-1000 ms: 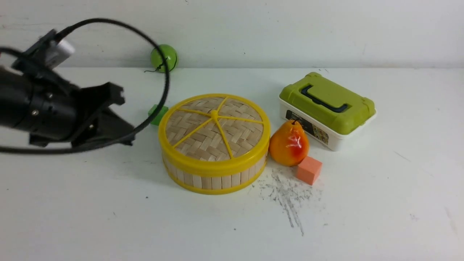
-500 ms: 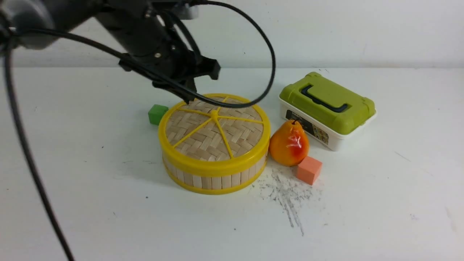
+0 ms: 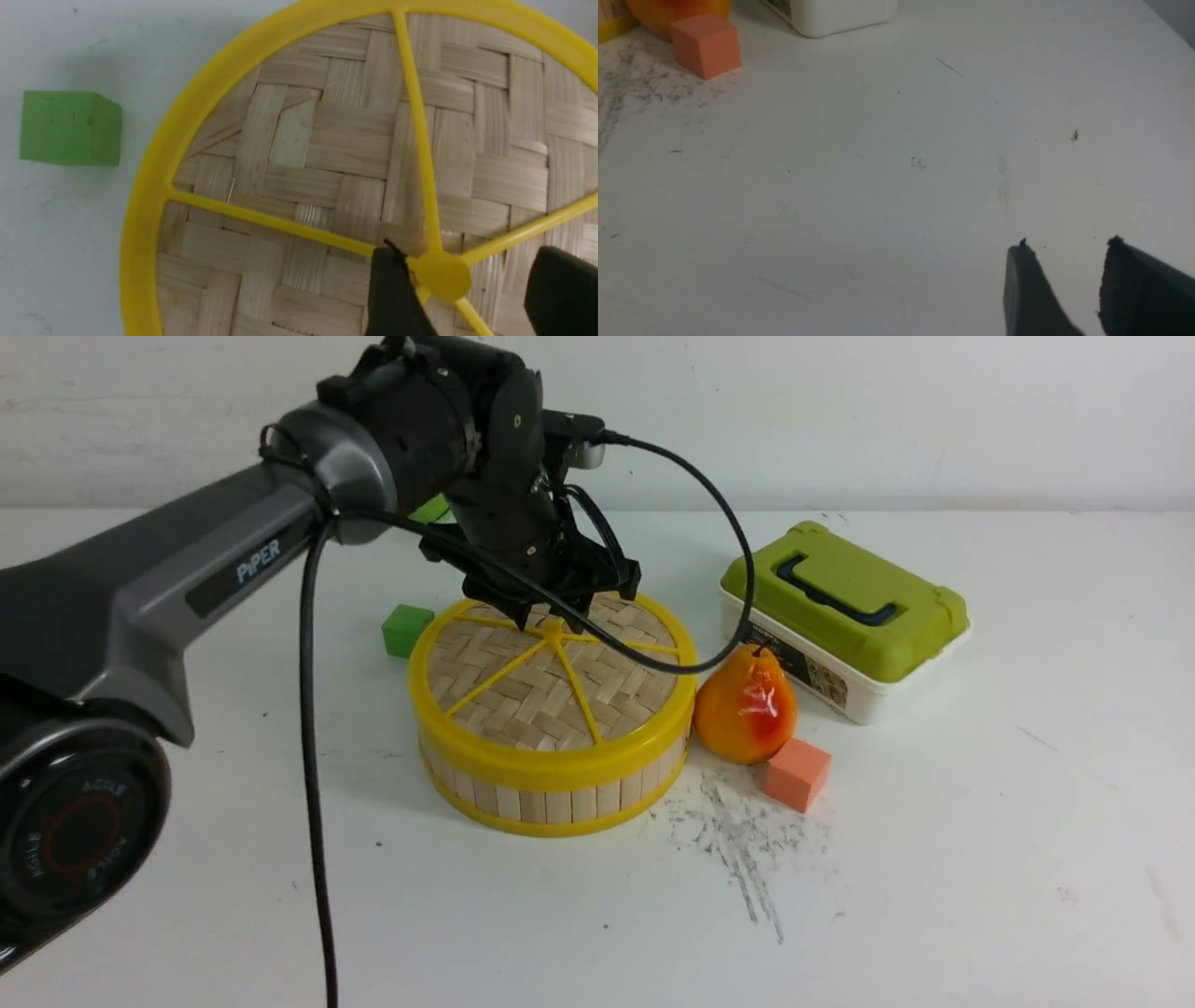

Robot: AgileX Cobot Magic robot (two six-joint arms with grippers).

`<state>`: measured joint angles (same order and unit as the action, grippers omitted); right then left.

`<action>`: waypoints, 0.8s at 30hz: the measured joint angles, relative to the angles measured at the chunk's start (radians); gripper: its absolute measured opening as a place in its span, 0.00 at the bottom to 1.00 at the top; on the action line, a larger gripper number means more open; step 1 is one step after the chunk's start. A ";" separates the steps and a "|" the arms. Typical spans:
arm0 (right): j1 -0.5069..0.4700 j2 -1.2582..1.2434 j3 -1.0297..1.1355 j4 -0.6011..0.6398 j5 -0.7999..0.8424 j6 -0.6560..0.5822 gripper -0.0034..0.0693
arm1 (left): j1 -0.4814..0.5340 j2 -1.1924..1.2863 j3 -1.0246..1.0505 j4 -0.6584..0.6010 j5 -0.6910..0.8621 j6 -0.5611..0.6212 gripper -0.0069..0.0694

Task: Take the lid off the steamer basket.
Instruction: Use the left arm to lift the lid of the steamer, then use the left arm to place the steamer lid on the table

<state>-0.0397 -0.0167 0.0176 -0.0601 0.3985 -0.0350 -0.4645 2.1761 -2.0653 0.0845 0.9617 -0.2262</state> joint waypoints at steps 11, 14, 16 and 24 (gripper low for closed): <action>0.000 0.000 0.000 0.000 0.000 0.000 0.38 | 0.000 0.037 -0.009 0.015 -0.012 -0.039 0.26; 0.000 0.000 0.000 0.000 0.000 0.000 0.38 | 0.000 0.036 -0.010 0.015 -0.014 -0.041 0.23; 0.000 0.000 0.000 0.000 0.000 0.000 0.38 | 0.000 0.030 -0.010 0.014 -0.014 -0.041 0.24; 0.000 0.000 0.000 0.000 0.000 0.000 0.38 | 0.000 -0.134 -0.002 0.091 -0.048 -0.041 0.24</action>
<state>-0.0397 -0.0167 0.0176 -0.0601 0.3985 -0.0350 -0.4645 2.0419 -2.0675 0.1759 0.9136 -0.2675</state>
